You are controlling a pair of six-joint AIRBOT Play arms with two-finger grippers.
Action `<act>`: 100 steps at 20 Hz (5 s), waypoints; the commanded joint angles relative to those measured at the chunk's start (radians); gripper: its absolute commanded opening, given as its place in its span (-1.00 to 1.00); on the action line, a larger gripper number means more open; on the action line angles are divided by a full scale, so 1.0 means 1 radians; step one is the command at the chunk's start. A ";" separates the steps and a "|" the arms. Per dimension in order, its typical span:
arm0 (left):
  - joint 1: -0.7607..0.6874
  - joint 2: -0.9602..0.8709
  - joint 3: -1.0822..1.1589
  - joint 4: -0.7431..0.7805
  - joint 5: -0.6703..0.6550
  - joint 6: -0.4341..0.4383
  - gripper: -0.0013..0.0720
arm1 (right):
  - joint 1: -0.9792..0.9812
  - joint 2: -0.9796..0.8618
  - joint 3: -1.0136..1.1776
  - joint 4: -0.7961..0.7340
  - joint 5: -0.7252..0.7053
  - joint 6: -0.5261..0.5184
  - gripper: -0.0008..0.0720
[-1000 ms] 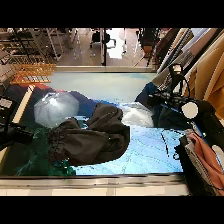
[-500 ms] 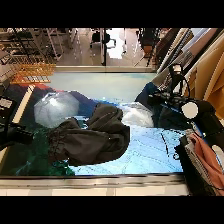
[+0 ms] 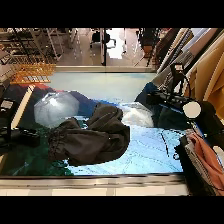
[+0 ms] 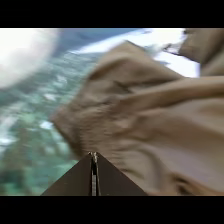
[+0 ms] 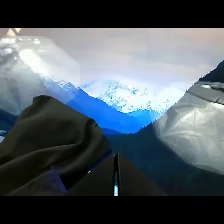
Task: Fold the clothes and pants, and hang the long-sleeved shirts on hangers.
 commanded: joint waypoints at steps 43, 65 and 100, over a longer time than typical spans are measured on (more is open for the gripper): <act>0.431 -0.981 0.316 -0.932 -0.433 0.306 -0.93 | 0.132 -0.540 -0.009 0.389 0.089 -0.660 0.39; 1.174 -0.726 0.742 -0.987 -0.246 0.222 -0.94 | -0.036 0.236 0.203 -0.100 0.703 0.064 -0.92; 1.155 -0.751 0.745 -1.228 -0.158 0.222 -0.93 | -0.003 -0.029 0.117 0.079 0.439 -0.228 -0.93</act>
